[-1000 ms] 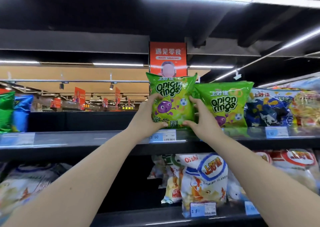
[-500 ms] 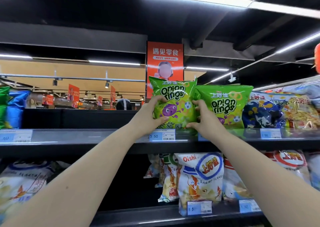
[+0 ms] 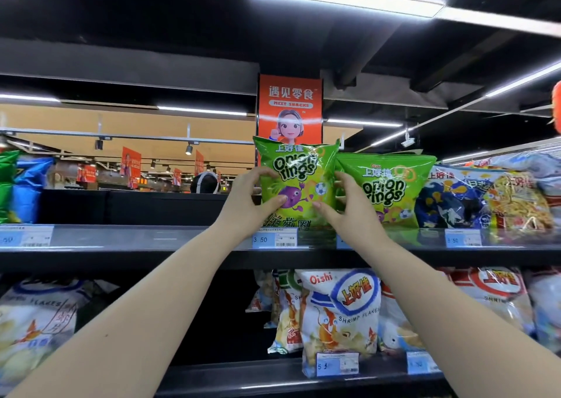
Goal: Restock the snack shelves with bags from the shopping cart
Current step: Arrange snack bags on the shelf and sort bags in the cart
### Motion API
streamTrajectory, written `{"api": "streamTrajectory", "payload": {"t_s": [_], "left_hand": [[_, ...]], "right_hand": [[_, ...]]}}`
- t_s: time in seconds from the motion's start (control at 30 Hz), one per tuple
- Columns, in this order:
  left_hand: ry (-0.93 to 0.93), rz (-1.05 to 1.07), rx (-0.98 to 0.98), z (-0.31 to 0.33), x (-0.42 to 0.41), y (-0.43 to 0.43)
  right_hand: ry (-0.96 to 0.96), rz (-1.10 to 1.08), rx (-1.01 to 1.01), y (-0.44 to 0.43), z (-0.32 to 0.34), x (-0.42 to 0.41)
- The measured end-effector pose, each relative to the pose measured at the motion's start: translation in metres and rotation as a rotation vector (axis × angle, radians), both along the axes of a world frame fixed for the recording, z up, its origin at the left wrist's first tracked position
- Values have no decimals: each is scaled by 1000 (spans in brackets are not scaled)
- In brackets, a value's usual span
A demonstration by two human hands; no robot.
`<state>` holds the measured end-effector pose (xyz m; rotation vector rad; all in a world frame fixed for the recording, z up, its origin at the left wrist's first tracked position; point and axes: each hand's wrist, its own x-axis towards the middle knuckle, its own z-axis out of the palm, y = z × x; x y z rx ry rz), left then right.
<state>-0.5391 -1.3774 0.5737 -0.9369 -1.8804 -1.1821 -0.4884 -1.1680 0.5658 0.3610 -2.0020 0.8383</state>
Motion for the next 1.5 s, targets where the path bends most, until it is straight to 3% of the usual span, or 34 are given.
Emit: {"api": "streamTrajectory", "payload": {"t_s": [0.17, 0.53, 0.6, 0.7, 0.87, 1.17, 1.5], "left_hand": [[32, 31, 68, 1, 3, 17], [51, 141, 15, -5, 18, 25], [146, 328, 9, -7, 23, 28], [432, 551, -125, -16, 30, 34], [638, 623, -353, -44, 37, 58], [553, 387, -542, -129, 74, 174], [488, -104, -551, -210, 219, 371]], "right_hand": [[44, -18, 116, -5, 0, -4], [46, -54, 125, 1, -12, 5], [93, -135, 151, -1, -10, 12], [183, -249, 244, -2, -14, 21], [120, -406, 453, 11, -41, 39], [-133, -832, 634, 102, -132, 119], [-485, -1250, 606, 234, -212, 311]]}}
